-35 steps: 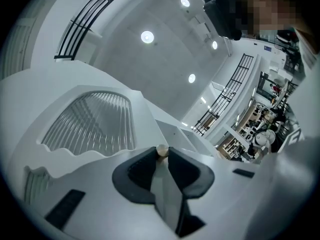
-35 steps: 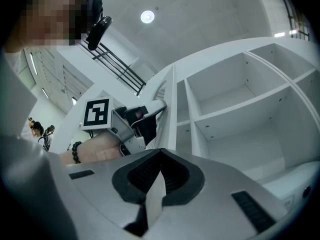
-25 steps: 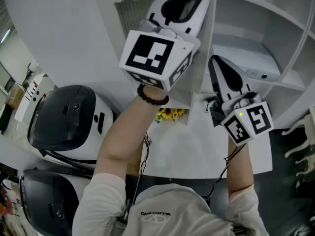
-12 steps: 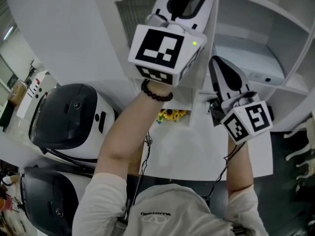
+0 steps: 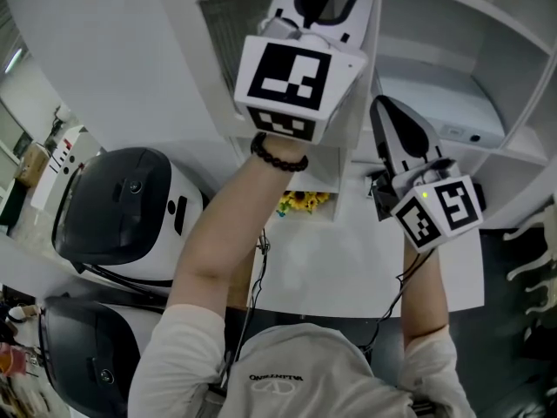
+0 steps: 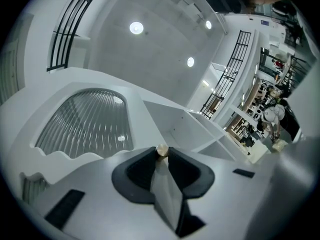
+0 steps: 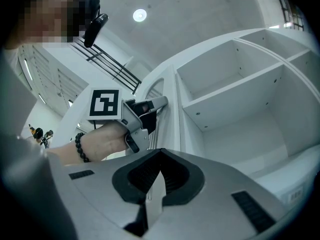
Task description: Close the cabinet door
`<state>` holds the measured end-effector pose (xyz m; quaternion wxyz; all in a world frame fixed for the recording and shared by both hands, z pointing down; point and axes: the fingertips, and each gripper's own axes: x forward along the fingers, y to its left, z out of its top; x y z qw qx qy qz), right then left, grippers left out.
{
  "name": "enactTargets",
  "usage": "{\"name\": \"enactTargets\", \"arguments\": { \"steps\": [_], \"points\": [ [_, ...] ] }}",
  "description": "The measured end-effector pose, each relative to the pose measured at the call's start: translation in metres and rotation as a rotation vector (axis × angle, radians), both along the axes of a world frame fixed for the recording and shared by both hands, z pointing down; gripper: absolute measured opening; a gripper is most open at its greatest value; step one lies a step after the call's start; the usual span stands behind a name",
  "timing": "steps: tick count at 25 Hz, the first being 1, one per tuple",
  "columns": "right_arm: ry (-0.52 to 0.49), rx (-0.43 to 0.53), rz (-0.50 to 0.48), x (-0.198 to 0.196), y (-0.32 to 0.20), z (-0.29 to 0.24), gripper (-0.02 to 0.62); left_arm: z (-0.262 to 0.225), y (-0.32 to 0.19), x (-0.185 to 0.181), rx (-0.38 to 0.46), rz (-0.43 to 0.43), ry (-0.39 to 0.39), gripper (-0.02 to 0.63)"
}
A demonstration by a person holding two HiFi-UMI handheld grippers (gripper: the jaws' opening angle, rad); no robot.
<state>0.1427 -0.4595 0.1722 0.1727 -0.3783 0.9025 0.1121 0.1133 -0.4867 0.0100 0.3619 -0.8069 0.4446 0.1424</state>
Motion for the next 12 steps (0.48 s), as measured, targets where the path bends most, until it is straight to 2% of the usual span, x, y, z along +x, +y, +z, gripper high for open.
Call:
{"name": "enactTargets", "arguments": {
  "steps": [12],
  "points": [
    [0.0, -0.011, 0.008, 0.009, -0.001, 0.005, 0.011, 0.0, -0.018, 0.002, -0.01, -0.055, -0.007, 0.075]
  ]
}}
